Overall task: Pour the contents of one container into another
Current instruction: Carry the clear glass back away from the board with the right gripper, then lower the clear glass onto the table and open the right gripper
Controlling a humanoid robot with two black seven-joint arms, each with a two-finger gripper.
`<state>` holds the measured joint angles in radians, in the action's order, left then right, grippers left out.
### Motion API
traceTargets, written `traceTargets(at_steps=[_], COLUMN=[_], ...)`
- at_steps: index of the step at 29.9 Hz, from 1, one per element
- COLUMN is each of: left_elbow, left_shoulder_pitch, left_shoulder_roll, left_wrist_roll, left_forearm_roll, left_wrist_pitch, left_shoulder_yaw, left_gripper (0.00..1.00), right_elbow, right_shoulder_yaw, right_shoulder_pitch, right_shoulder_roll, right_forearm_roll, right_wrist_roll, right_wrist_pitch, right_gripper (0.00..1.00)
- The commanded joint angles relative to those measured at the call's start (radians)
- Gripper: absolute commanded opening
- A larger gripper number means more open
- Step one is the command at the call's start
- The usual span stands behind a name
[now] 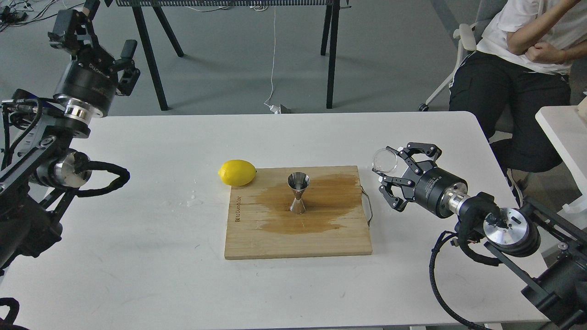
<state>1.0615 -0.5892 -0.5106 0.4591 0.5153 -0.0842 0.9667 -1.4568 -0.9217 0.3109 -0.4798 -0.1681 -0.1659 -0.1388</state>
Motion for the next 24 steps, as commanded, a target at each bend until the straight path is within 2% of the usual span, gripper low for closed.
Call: traceTargets(at_steps=[1, 4, 7, 14, 19, 24], left_elbow=[0.000, 0.000, 0.000, 0.000, 0.000, 0.000], left_shoulder_pitch=[0.000, 0.000, 0.000, 0.002, 0.002, 0.006], left_shoulder_roll=[0.003, 0.003, 0.003, 0.004, 0.004, 0.006], left_wrist_roll=[0.000, 0.001, 0.000, 0.003, 0.006, 0.006], left_forearm_roll=[0.000, 0.000, 0.000, 0.000, 0.000, 0.000], left_wrist_pitch=[0.001, 0.001, 0.001, 0.003, 0.003, 0.003], left_shoulder_yaw=[0.000, -0.003, -0.003, -0.002, -0.003, -0.003], left_gripper=[1.00, 1.00, 1.00, 1.00, 1.00, 1.00], right_elbow=[0.050, 0.107, 0.159, 0.265, 0.446, 0.545], right_shoulder_yaw=[-0.037, -0.051, -0.049, -0.074, -0.141, -0.128], right_shoulder_pitch=[-0.038, -0.059, -0.062, -0.082, -0.062, -0.018], right_shoulder_roll=[0.007, 0.026, 0.027, 0.029, 0.035, 0.046], right_forearm_roll=[-0.080, -0.166, -0.286, -0.407, -0.407, -0.404], right_wrist_roll=[-0.014, -0.026, -0.093, -0.119, -0.230, -0.262], right_wrist_pitch=[0.024, 0.047, 0.047, 0.051, 0.113, 0.177], right_gripper=[0.40, 0.41, 0.40, 0.40, 0.41, 0.41])
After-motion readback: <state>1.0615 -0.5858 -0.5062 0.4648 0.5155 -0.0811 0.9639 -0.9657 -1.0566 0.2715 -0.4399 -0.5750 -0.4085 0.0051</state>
